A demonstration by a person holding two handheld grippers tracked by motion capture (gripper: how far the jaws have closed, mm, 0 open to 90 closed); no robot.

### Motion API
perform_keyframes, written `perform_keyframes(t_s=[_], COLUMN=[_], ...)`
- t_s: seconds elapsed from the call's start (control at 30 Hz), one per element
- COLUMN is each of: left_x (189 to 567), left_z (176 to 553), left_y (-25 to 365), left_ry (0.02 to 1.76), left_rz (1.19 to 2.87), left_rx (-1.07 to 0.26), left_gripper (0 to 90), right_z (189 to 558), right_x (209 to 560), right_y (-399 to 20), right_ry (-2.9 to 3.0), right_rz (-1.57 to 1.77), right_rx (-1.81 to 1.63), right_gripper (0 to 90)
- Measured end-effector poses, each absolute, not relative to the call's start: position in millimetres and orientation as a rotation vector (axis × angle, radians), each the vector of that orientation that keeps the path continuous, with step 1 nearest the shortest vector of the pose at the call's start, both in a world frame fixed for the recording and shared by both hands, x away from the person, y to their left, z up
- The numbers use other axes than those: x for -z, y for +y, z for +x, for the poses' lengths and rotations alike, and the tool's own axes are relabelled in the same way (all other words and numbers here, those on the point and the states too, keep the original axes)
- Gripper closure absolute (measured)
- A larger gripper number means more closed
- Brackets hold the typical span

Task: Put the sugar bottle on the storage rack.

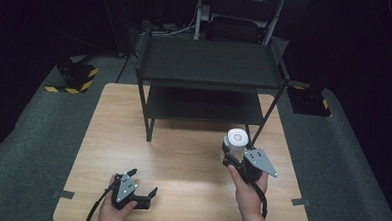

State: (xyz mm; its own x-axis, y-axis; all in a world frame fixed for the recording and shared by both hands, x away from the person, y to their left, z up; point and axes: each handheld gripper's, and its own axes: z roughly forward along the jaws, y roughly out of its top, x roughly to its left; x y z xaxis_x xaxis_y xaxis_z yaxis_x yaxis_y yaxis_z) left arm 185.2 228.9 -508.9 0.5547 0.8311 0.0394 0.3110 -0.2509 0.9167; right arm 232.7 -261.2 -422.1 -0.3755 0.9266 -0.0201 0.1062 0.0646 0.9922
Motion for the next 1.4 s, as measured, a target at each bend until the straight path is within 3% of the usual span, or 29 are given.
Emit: perform_keyframes(t_s=[0.57, 1.4], left_x=[508.8, 508.6], left_z=[186.0, 187.1], left_y=[230.3, 231.7], left_ry=[0.936, 0.933], left_rz=[1.814, 1.816], left_rx=[-0.658, -0.649], left_gripper=[0.5, 0.5], right_z=[257.3, 324.1], right_x=[364.1, 344.9], right_y=[-248.6, -225.7], right_ry=[1.574, 1.568], right_rz=[1.04, 1.081], right_rx=[-1.434, -1.369], right_gripper=[30.0, 30.0])
